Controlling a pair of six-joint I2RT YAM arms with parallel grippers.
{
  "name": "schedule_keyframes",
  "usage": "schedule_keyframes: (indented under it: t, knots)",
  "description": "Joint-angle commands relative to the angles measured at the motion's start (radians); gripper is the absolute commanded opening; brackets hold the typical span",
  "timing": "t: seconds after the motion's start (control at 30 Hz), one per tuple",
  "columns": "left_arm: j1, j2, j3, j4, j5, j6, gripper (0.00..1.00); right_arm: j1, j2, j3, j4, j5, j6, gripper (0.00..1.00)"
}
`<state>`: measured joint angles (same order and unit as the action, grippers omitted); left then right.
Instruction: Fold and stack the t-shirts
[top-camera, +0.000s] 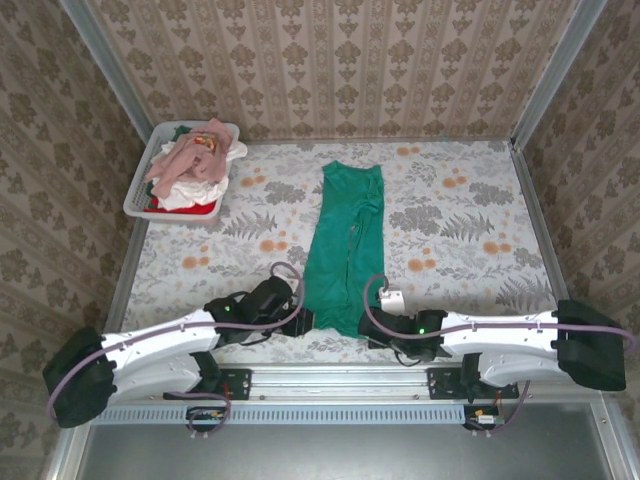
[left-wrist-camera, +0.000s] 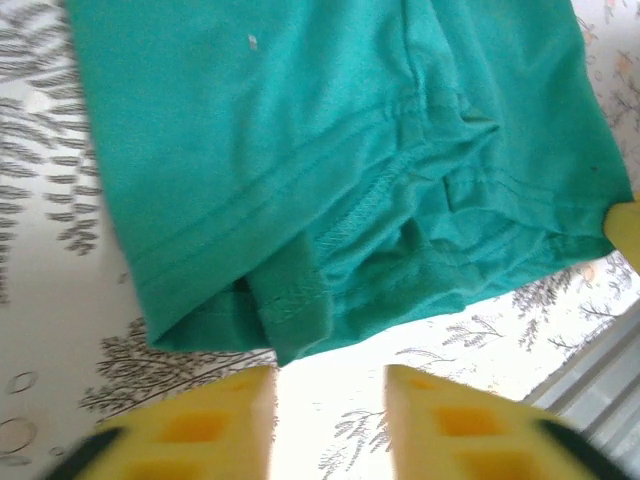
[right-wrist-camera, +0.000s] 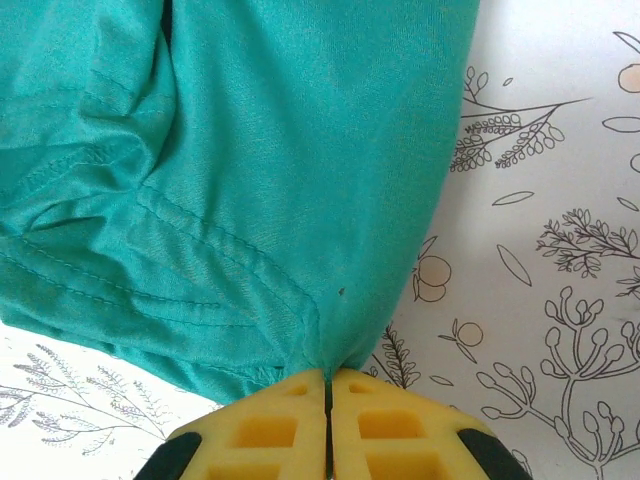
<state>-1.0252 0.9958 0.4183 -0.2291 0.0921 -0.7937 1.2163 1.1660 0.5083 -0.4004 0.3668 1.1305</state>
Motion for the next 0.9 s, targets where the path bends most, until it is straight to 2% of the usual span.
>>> schedule_keyframes:
  t: [0.0, 0.1, 0.23, 0.33, 0.43, 0.6, 0.77, 0.87]
  knots:
    - [0.020, -0.020, -0.013, -0.112, -0.075, -0.022, 0.61, 0.006, -0.008, 0.022, -0.040, 0.032, 0.015, 0.09]
    - [0.047, 0.031, -0.005, -0.105, -0.068, 0.008, 0.66, 0.006, -0.010, 0.020, -0.038, 0.037, 0.017, 0.09]
    - [0.063, 0.164, 0.044, -0.072, -0.051, 0.052, 0.66, 0.006, -0.011, 0.018, -0.032, 0.036, 0.019, 0.09]
    - [0.062, 0.263, 0.087, -0.084, -0.058, 0.076, 0.60, 0.006, -0.012, 0.015, -0.037, 0.038, 0.025, 0.09]
    - [0.059, 0.310, 0.098, -0.087, -0.084, 0.083, 0.58, 0.006, -0.021, 0.012, -0.034, 0.040, 0.026, 0.09]
    - [0.041, 0.346, 0.074, 0.048, -0.037, 0.059, 0.51, 0.006, -0.028, 0.018, -0.046, 0.047, 0.017, 0.08]
    - [0.047, 0.331, 0.021, 0.232, 0.039, 0.010, 0.60, 0.006, -0.029, 0.010, -0.034, 0.047, 0.019, 0.08]
    - [0.046, 0.335, 0.037, 0.228, 0.036, 0.011, 0.62, 0.006, -0.031, 0.007, -0.034, 0.050, 0.020, 0.08]
